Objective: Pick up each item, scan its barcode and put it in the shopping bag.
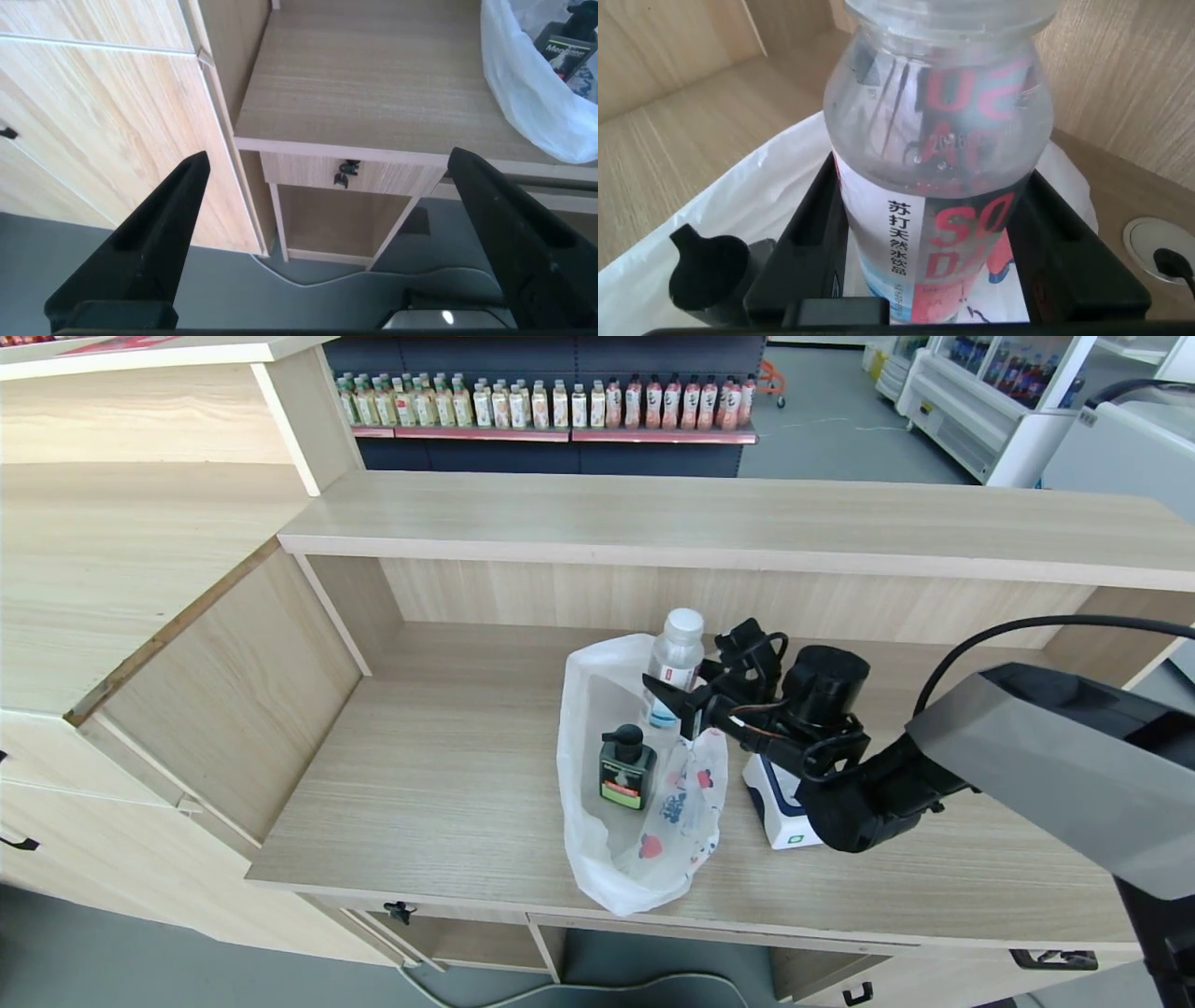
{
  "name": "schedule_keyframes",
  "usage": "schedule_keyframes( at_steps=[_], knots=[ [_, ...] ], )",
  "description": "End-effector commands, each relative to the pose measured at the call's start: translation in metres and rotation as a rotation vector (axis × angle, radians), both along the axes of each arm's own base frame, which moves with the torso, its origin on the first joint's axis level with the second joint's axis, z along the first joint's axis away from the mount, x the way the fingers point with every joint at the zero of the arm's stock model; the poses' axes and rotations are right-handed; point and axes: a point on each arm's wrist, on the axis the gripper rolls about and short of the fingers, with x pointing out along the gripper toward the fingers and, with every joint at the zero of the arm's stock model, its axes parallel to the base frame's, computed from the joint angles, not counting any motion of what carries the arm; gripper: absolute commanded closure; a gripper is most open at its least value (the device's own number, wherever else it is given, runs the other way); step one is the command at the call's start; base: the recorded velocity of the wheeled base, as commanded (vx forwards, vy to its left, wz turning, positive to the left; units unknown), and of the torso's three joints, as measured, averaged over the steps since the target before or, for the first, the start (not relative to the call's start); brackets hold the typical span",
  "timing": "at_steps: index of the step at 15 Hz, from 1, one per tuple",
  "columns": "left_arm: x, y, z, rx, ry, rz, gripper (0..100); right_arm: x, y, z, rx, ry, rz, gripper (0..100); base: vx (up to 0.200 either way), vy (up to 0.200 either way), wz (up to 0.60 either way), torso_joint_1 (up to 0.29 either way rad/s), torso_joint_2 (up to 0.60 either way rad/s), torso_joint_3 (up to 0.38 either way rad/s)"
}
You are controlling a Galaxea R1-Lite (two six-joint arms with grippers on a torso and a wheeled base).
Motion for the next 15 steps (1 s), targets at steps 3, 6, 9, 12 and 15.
schedule_keyframes(
  at_steps=[3,6,9,12,15],
  knots=[
    [0.0,0.0,0.0,0.0,0.0,0.0,0,0.006,0.003,-0.028,-0.019,0.033,0.0,100,0.0,0.0,0.0,0.0,0.0,0.0],
    [0.0,0.0,0.0,0.0,0.0,0.0,0,0.007,0.004,-0.038,-0.016,0.025,0.0,100,0.0,0.0,0.0,0.0,0.0,0.0],
    [0.0,0.0,0.0,0.0,0.0,0.0,0,0.008,0.004,-0.043,-0.014,0.022,0.0,0,0.0,0.0,0.0,0.0,0.0,0.0],
    [0.0,0.0,0.0,0.0,0.0,0.0,0,0.005,0.006,-0.027,0.014,-0.003,0.014,0,0.0,0.0,0.0,0.0,0.0,0.0],
    [0.0,0.0,0.0,0.0,0.0,0.0,0,-0.005,0.002,0.017,0.103,-0.021,0.035,0,0.0,0.0,0.0,0.0,0.0,0.0]
  ],
)
